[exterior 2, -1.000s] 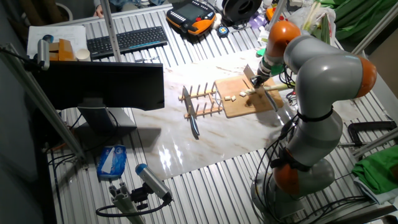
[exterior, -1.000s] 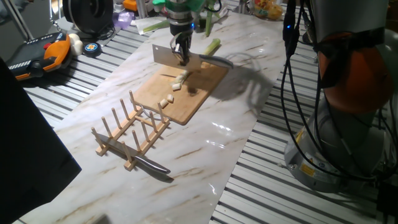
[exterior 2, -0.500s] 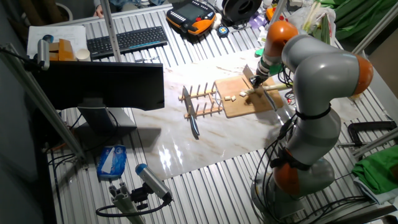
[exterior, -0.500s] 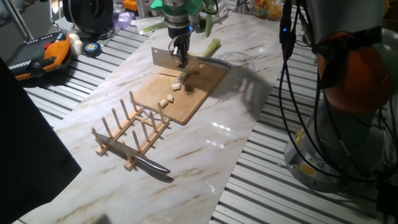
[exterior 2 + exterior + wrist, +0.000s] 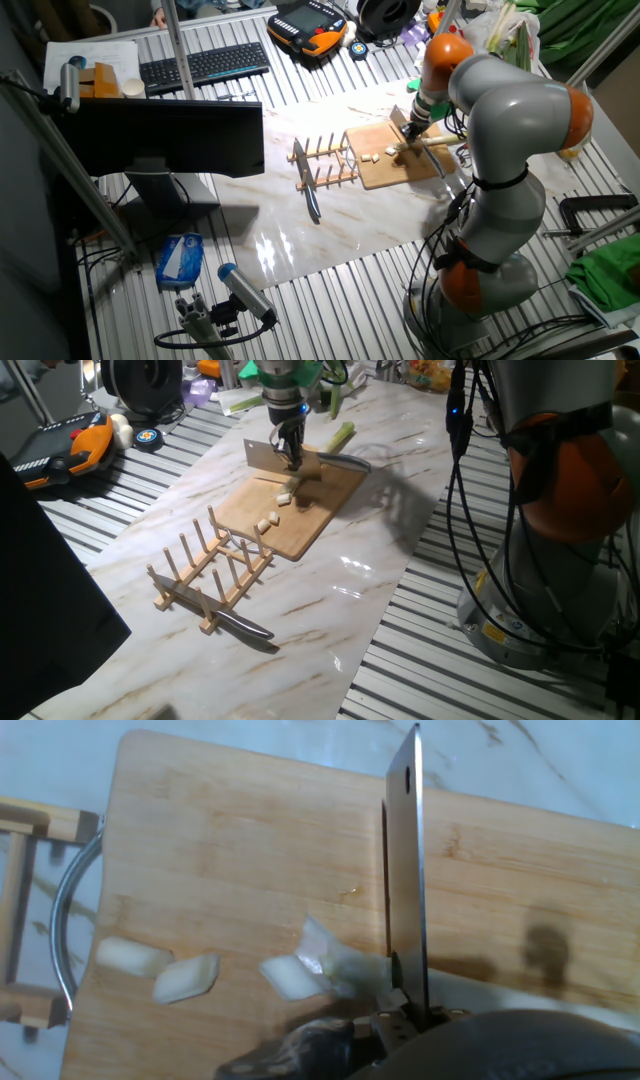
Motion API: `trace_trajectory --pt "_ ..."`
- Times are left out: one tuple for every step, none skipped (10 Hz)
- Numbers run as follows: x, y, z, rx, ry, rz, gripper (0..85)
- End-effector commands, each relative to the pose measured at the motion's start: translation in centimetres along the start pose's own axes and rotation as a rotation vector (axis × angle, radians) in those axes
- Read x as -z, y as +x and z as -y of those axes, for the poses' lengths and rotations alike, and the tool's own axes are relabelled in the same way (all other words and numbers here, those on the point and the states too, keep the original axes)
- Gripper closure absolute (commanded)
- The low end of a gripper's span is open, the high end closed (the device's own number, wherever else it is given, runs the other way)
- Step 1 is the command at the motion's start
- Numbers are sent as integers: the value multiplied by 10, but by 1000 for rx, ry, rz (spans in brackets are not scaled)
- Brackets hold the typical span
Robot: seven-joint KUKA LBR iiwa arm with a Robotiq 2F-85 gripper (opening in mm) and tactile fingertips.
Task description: Chop the scallions
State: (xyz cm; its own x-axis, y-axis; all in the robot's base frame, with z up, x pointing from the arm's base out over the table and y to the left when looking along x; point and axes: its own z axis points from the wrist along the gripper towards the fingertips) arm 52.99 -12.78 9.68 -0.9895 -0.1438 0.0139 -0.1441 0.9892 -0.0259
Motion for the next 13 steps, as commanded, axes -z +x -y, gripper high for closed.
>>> trace_trajectory --pt "0 0 0 0 9 -15 843" --pt "-2 -1 0 -12 -7 -32 843" --pt "-3 -2 -1 -17 -8 -33 843" --pt "-2 -2 0 -33 -23 -38 843" --pt "-1 -2 0 -32 -23 -39 843" --pt "0 -2 0 -28 -23 -44 843" --pt "2 -3 1 -34 -32 -47 843" --pt "5 -5 1 -36 -31 -47 843" --pt "6 -6 2 -39 -28 -49 843" --pt "7 -7 2 -48 -37 -48 843" --pt "7 -7 1 -51 -36 -42 843" --pt "6 -8 1 -56 -30 -37 843" --pt "6 -8 2 -56 -28 -33 843"
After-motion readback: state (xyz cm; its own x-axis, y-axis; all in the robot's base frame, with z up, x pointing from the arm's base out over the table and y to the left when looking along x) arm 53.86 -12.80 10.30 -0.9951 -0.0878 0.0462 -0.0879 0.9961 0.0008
